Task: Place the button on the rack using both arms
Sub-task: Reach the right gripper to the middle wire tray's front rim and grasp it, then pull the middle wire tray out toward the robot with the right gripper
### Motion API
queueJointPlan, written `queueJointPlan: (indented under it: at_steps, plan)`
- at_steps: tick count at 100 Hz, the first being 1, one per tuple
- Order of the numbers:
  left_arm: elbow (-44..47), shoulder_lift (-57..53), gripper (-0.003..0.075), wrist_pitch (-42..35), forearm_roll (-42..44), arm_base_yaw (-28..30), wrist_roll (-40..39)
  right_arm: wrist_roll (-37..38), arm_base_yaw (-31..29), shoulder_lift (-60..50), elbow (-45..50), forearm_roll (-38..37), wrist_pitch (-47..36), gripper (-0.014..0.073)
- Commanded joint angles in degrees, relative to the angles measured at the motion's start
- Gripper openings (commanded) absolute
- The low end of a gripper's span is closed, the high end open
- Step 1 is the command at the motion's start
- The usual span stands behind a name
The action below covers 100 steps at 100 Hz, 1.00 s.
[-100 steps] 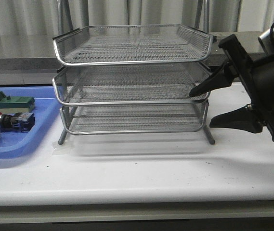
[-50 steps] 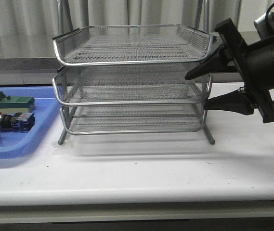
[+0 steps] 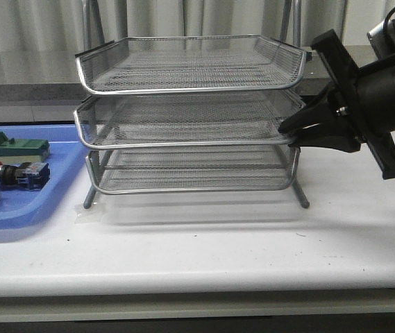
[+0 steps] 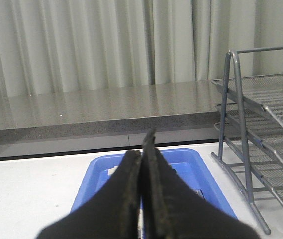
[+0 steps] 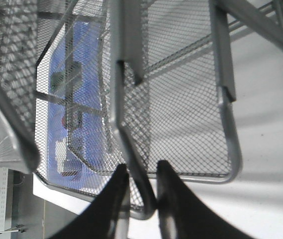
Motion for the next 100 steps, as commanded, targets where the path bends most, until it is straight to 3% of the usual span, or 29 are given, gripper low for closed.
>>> queueJointPlan:
  at_steps: [1, 15, 61, 100]
  plan:
    - [1.94, -1.74, -0.0020, -4.76, -0.57, -0.06, -0.51, -0.83, 0.05, -2.26, -1.54, 4.77, 5.30, 0.0034]
    - [1.94, -1.74, -0.0020, -4.76, -0.57, -0.06, -0.51, -0.83, 0.05, -2.26, -1.54, 3.78, 5.36, -0.0055]
    - [1.94, -1.74, -0.0020, -4.76, -0.57, -0.06, -0.51, -0.83, 0.05, -3.87, 0.55, -5.61, 7.86, -0.0056]
    - [1.94, -1.74, -0.0020, -4.76, -0.57, -0.06, -0.51, -0.83, 0.05, -13.06, 11.20, -7.18, 7.24, -0.0056]
